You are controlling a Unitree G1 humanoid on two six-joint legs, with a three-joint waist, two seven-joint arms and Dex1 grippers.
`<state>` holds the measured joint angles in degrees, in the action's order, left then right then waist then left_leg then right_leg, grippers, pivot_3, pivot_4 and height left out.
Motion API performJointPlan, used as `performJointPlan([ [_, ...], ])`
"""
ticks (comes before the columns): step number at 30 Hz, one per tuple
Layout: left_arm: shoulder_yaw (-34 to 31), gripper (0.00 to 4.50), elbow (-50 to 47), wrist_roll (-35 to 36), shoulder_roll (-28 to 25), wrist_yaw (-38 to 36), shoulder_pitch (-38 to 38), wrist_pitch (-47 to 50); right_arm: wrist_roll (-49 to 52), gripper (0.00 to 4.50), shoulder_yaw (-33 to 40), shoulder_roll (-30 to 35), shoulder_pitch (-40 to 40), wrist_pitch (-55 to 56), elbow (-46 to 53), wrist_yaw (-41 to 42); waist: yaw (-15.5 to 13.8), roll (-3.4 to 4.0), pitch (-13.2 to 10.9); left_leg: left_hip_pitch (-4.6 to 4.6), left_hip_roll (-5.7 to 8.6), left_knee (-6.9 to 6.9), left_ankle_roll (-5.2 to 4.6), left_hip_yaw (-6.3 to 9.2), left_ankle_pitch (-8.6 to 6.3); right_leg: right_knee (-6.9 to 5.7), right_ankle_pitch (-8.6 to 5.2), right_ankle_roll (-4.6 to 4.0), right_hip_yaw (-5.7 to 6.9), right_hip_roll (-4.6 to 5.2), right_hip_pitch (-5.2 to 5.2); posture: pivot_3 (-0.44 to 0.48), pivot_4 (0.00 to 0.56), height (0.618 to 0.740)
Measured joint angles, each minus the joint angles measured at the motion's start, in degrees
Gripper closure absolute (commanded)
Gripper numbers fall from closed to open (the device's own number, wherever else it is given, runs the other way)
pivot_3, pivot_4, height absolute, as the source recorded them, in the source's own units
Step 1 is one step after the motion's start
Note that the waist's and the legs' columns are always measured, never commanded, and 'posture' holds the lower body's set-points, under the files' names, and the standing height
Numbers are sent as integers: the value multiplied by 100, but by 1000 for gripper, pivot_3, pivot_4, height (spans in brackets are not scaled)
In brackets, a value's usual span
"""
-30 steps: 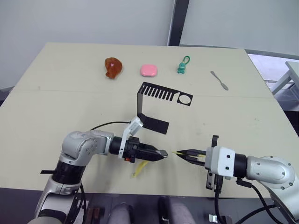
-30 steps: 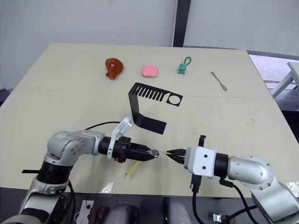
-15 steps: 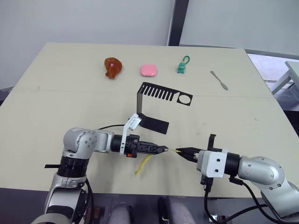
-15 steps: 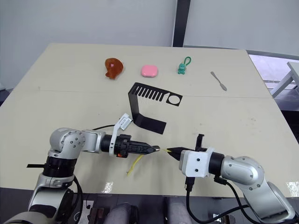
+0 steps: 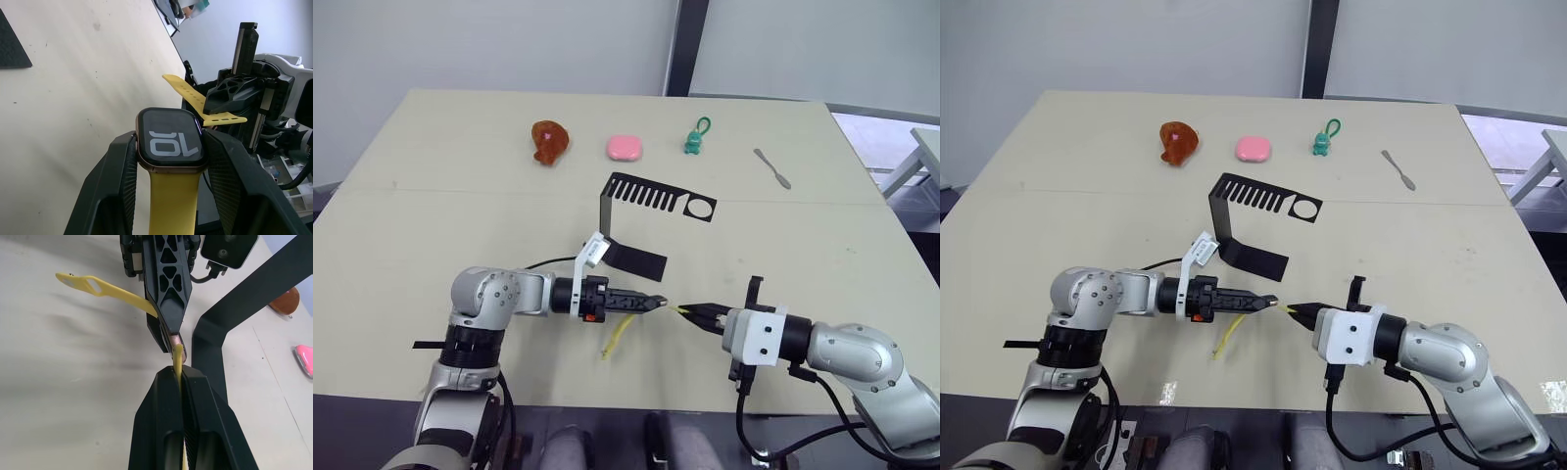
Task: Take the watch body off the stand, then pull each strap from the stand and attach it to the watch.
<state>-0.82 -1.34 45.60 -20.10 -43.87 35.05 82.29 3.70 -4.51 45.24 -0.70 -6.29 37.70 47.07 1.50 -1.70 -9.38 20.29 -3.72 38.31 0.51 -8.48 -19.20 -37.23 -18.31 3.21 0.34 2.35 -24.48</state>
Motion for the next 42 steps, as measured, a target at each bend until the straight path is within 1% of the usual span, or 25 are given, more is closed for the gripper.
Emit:
performJointPlan([
  [10,-38,2927,2,69,111,27,32,12,-167,4500,0,-45,-22,-5,-116,-1,3,0,0,-1,0,1,0,0,0,-5,0,0,-1,0,0,0,150,740],
  [42,-14,2927,8,111,29,49,23,-116,-145,4500,43,-84,-107,-163,-65,2,1,0,0,-2,1,5,1,-1,0,-11,-1,-1,-1,0,-1,0,150,740],
])
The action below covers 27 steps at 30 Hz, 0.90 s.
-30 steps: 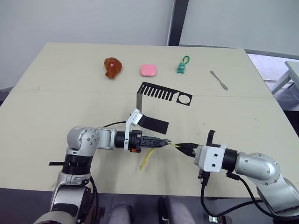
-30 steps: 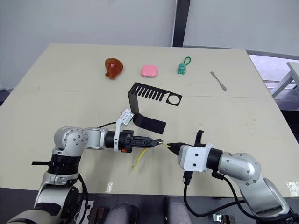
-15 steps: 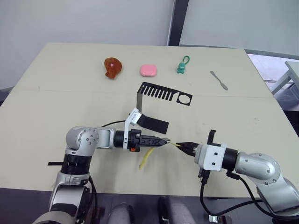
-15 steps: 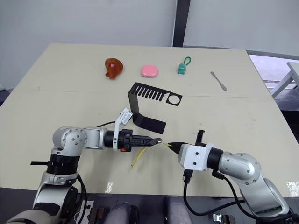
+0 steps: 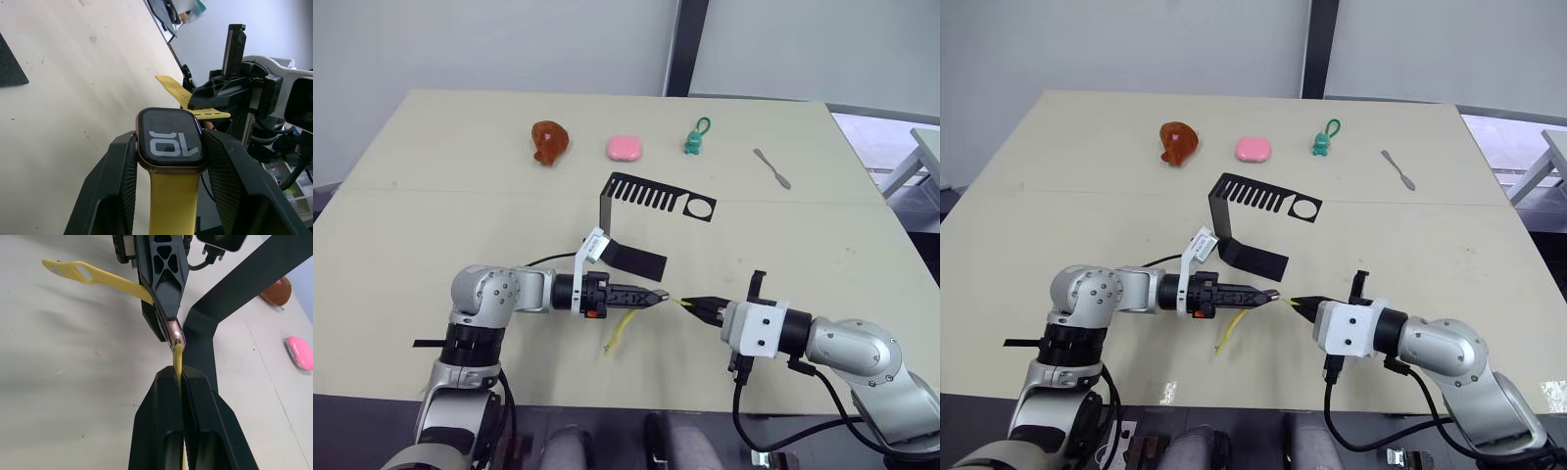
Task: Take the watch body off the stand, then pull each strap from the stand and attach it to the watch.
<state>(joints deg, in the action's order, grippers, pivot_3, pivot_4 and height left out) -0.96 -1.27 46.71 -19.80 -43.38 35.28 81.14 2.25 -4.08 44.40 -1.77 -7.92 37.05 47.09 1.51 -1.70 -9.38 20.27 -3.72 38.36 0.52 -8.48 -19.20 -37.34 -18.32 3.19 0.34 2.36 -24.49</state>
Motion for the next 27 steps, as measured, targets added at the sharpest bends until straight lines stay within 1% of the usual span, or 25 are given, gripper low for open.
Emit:
performJointPlan([
  [18,1,2927,2,0,27,4,0,-70,3,4500,0,0,-108,-7,1,0,0,0,0,0,0,1,0,0,0,-1,0,0,0,0,0,0,150,740],
  [27,-91,2927,2,20,139,154,1,19,-89,4500,-1,-12,-111,-5,0,-1,1,0,0,0,0,1,0,0,0,-2,0,0,0,0,0,0,150,740],
])
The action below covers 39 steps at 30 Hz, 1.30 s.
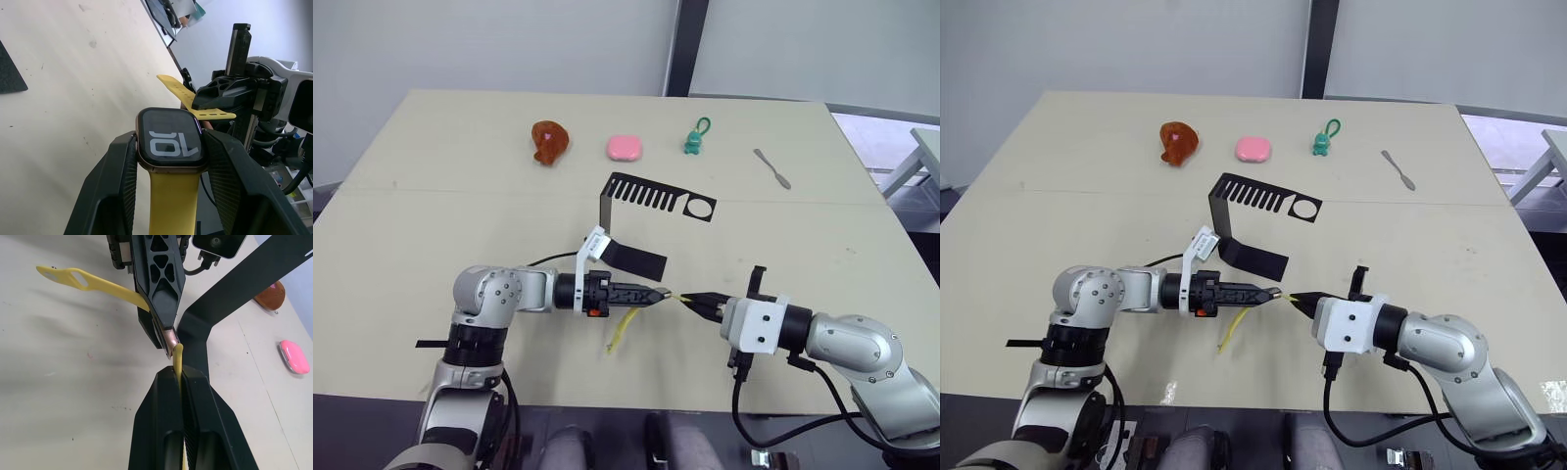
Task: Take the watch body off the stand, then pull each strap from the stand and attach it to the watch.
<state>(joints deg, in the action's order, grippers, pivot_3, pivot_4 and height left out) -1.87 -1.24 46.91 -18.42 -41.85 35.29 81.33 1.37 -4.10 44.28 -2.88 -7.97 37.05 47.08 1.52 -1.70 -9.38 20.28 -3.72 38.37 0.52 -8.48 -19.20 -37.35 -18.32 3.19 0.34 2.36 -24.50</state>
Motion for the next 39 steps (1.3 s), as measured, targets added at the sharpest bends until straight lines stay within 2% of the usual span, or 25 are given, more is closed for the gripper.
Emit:
performJointPlan([
  [12,-51,2927,-2,-3,329,356,-1,-8,-391,4500,-40,0,-22,66,-71,0,0,0,0,0,0,2,0,0,0,-2,0,0,0,0,0,0,150,740],
  [39,-280,2927,-59,44,514,581,-11,175,-929,4500,-150,-218,-247,126,-203,-1,1,0,0,0,0,5,2,0,-1,-4,0,-1,0,-1,0,0,150,740],
])
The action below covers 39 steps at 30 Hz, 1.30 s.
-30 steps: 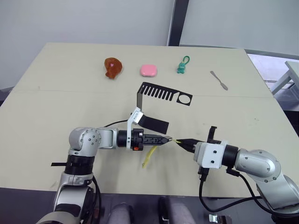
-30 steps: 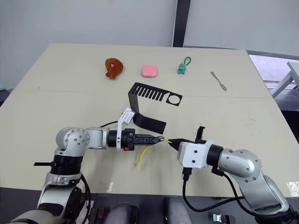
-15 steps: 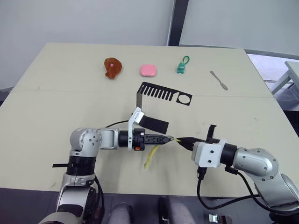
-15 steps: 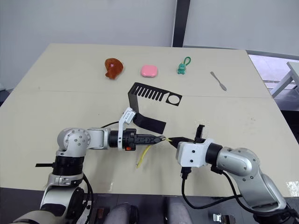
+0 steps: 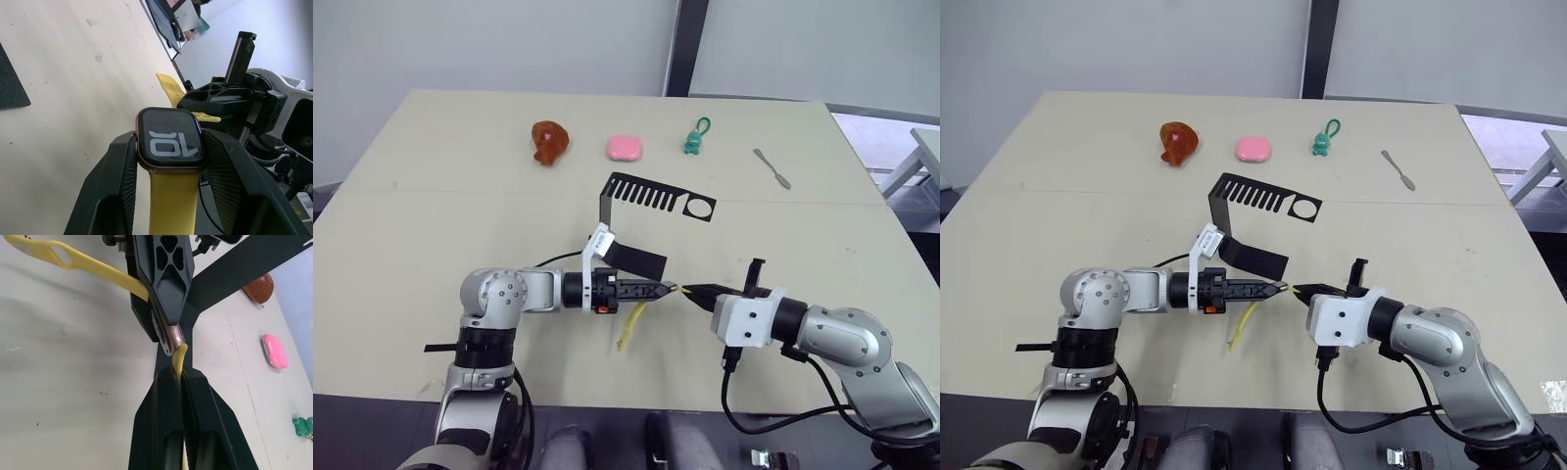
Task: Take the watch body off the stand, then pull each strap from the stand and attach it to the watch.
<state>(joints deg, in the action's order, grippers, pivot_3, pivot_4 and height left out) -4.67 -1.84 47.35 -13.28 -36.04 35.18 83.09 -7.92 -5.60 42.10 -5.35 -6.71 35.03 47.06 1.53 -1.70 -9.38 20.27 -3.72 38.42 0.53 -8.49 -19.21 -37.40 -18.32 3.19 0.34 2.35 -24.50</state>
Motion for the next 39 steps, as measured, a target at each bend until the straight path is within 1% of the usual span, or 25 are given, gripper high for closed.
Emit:
performJointPlan([
  [39,15,2927,1,10,100,1,54,16,-62,4500,-57,-28,-72,-77,-123,0,0,0,0,0,0,0,1,0,0,-1,0,0,0,0,0,0,150,740],
])
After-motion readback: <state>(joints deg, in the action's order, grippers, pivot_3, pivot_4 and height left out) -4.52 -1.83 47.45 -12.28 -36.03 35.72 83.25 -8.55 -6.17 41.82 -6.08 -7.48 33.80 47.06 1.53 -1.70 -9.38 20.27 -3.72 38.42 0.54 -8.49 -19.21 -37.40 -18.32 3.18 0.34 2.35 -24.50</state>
